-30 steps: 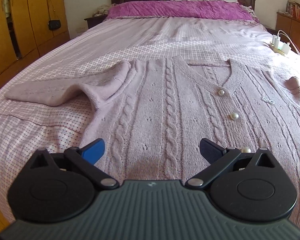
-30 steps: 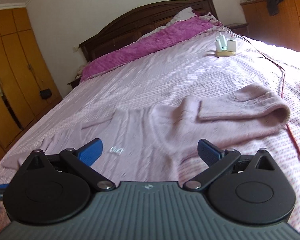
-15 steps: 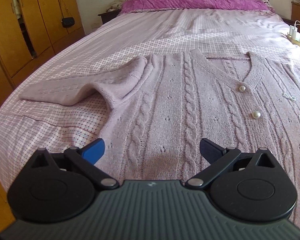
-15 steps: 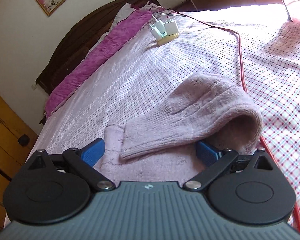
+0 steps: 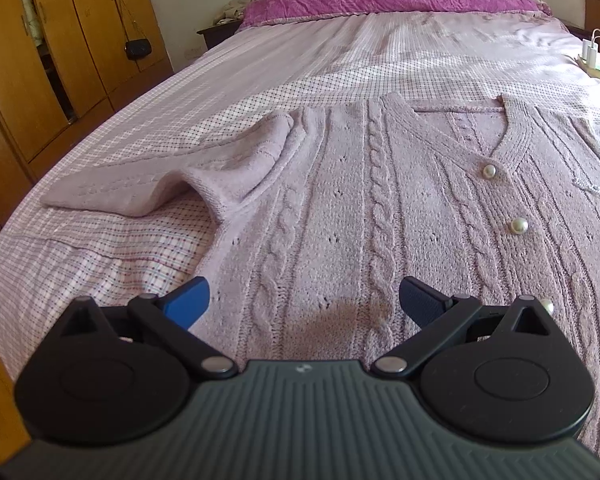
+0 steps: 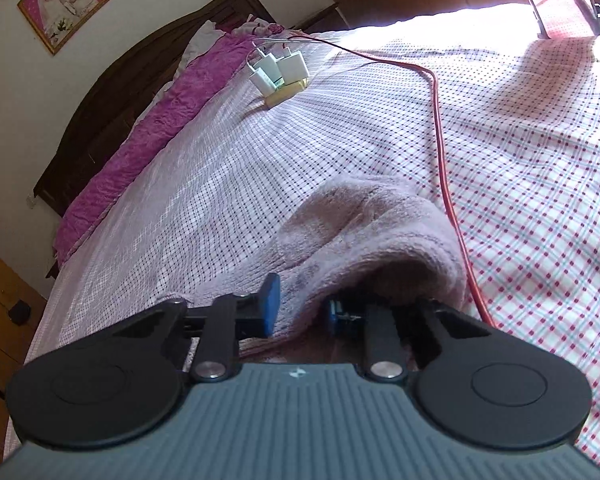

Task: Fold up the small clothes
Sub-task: 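Move the right gripper to the cardigan sleeve cuff and close on it, then carry the sleeve across the cardigan body with the right gripper and release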

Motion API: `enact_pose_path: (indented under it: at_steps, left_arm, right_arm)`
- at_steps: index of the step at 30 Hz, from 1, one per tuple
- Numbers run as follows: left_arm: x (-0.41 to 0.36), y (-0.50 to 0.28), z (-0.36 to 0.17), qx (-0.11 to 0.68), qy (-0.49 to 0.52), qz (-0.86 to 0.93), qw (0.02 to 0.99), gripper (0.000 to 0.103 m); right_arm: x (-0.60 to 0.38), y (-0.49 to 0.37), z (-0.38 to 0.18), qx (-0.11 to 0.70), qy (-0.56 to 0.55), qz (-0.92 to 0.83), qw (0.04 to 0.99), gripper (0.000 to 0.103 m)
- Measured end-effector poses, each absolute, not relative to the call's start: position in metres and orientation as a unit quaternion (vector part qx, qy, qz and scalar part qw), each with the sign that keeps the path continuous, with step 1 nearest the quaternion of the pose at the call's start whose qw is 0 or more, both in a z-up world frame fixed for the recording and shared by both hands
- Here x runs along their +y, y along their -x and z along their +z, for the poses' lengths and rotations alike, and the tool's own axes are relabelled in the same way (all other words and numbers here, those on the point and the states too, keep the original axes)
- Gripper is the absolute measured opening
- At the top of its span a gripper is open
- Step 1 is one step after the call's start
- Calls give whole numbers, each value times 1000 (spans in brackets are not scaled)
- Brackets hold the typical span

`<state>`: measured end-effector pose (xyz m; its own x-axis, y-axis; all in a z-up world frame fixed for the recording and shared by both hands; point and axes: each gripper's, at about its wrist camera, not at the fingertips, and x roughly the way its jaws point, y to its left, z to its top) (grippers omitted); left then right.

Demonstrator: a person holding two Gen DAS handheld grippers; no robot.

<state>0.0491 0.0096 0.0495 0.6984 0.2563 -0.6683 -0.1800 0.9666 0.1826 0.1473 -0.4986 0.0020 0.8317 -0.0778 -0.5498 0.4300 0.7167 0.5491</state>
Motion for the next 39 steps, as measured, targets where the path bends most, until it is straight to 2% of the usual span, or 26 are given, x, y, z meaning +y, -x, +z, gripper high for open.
enact_pose_path:
  at_steps: [1,4,18,31,39]
  left_arm:
    - [11,-48,51,367,-51,118,921,103]
    - [15,-46,55,361,-47,120,924,103]
    - [58,-34,78,338,-9,127,933,103]
    - [81,-27,78,332,15,132,934,103]
    - [87,-24,93,312,17,132,941,103]
  right_arm:
    - [-498,-146,5,249,-346,-140,894,10]
    - [-492,-138,20,236,-339,-128,902,8]
    - [-426,-141,93,207,-316,-83,922,7]
    - [-399,-134,90,237,-370,-31,898,7]
    - [-350,-144,112,227,-417,25,880,7]
